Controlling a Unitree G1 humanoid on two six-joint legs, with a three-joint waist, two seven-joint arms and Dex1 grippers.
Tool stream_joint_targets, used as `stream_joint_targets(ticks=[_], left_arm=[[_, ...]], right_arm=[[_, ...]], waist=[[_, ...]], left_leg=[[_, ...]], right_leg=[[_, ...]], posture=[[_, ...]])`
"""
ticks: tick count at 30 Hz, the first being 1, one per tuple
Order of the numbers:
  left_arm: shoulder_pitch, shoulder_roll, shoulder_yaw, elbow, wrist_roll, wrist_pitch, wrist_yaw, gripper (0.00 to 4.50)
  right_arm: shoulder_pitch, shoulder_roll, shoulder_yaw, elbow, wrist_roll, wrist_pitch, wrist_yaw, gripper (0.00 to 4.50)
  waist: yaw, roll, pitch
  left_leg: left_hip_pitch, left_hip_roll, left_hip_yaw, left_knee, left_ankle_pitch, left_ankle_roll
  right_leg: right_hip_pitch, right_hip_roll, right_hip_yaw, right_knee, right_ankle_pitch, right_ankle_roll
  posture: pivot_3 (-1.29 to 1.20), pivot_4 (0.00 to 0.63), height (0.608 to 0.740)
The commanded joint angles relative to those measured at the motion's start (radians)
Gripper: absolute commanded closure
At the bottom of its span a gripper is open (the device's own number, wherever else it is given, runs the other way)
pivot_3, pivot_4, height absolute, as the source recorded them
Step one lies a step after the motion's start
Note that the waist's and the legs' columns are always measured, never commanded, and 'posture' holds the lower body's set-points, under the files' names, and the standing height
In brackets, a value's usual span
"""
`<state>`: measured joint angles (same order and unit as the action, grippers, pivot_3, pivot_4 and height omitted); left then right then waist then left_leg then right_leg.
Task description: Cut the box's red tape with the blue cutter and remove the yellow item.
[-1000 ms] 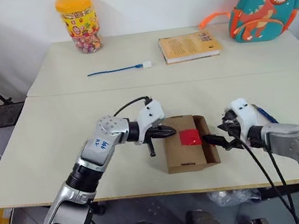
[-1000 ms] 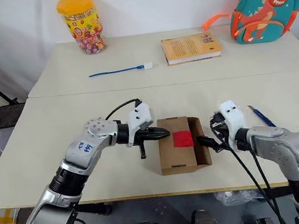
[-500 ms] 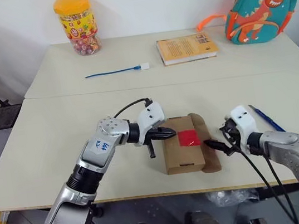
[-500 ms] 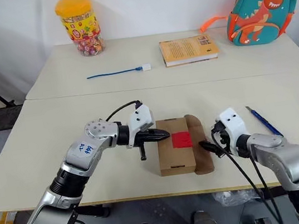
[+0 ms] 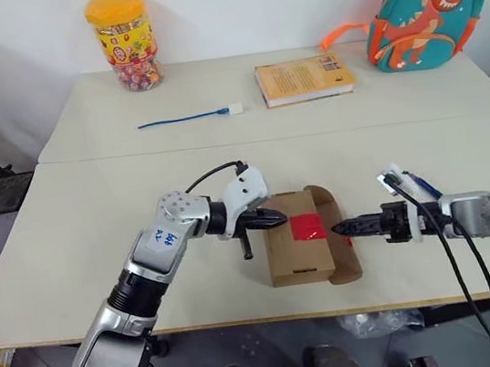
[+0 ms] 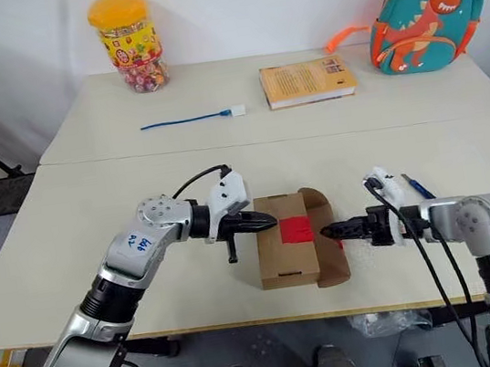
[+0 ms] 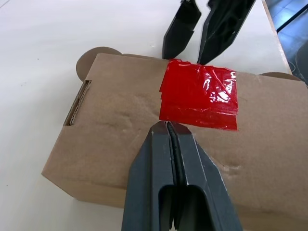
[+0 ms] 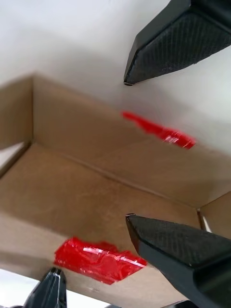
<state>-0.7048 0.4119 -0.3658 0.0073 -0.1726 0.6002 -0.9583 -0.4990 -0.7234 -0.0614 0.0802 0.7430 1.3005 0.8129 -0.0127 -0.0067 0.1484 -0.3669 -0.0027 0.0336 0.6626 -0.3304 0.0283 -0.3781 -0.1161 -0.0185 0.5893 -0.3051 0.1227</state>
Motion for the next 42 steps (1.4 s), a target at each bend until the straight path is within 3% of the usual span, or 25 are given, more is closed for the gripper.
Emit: stream_joint_targets(ticks=[1, 7, 14, 19, 25, 30, 35, 42], left_arm=[[0.041, 0.021, -0.042, 0.034, 0.033, 0.038, -0.003, 4.50], [0.051, 0.034, -0.037, 0.021, 0.031, 0.039, -0.006, 4.50], [0.062, 0.045, -0.034, 0.011, 0.031, 0.025, -0.009, 4.50], [0.093, 0.058, -0.023, -0.006, 0.018, -0.017, -0.035, 4.50], [0.102, 0.012, -0.008, 0.015, 0.017, -0.099, -0.018, 4.50], [0.090, -0.068, -0.008, 0.061, 0.033, -0.180, 0.015, 4.50], [0.074, -0.214, -0.015, 0.128, 0.039, -0.293, 0.086, 4.50], [0.079, -0.325, 0.004, 0.160, 0.049, -0.382, 0.156, 4.50]], right_arm=[[-0.027, 0.044, 0.103, 0.074, -0.043, -0.019, 0.037, 1.31], [-0.124, 0.092, 0.167, 0.219, -0.106, -0.048, 0.091, 3.41], [-0.186, 0.103, 0.259, 0.261, -0.146, -0.002, 0.167, 3.41], [-0.206, 0.125, 0.188, 0.241, -0.122, 0.099, 0.124, 4.46], [-0.227, 0.045, 0.076, 0.132, -0.063, 0.269, 0.102, 4.46], [-0.256, -0.077, 0.064, 0.083, 0.010, 0.314, 0.099, 4.46], [-0.387, -0.264, 0.135, 0.105, 0.110, 0.314, 0.096, 4.46], [-0.541, -0.443, 0.304, 0.107, 0.203, 0.314, 0.130, 4.46]], waist=[[-0.005, 0.000, 0.000], [-0.018, 0.000, 0.000], [-0.019, 0.001, 0.000], [-0.020, 0.001, -0.001], [-0.013, 0.006, 0.001], [0.026, 0.012, 0.005], [0.043, 0.017, 0.013], [0.040, 0.014, 0.019]], left_leg=[[0.000, 0.000, 0.000, 0.000, 0.000, 0.000], [0.000, 0.000, 0.000, 0.000, 0.001, -0.003], [0.000, 0.001, 0.000, -0.001, 0.001, -0.004], [0.000, 0.001, 0.000, -0.003, 0.002, -0.008], [-0.005, 0.001, 0.001, -0.006, 0.002, -0.009], [-0.019, -0.001, 0.000, 0.002, 0.002, -0.007], [-0.025, -0.007, 0.003, 0.008, 0.001, -0.001], [-0.028, -0.011, 0.005, 0.011, -0.002, 0.005]], right_leg=[[0.000, 0.000, 0.000, 0.000, 0.000, 0.000], [0.000, 0.000, 0.000, 0.000, 0.000, 0.000], [-0.001, 0.000, -0.001, 0.001, 0.000, 0.000], [-0.003, 0.000, -0.001, 0.001, -0.001, -0.001], [-0.010, 0.000, -0.003, 0.003, -0.001, -0.001], [-0.019, 0.000, -0.007, 0.006, 0.000, 0.000], [-0.020, -0.004, -0.010, 0.002, 0.002, 0.004], [-0.020, -0.015, -0.040, 0.002, 0.004, 0.006]], posture=[[0.00, 0.150, 0.740], [0.00, 0.150, 0.740], [0.00, 0.150, 0.740], [0.00, 0.150, 0.740], [0.00, 0.150, 0.740], [0.00, 0.150, 0.740], [0.00, 0.150, 0.740], [0.00, 0.150, 0.740]])
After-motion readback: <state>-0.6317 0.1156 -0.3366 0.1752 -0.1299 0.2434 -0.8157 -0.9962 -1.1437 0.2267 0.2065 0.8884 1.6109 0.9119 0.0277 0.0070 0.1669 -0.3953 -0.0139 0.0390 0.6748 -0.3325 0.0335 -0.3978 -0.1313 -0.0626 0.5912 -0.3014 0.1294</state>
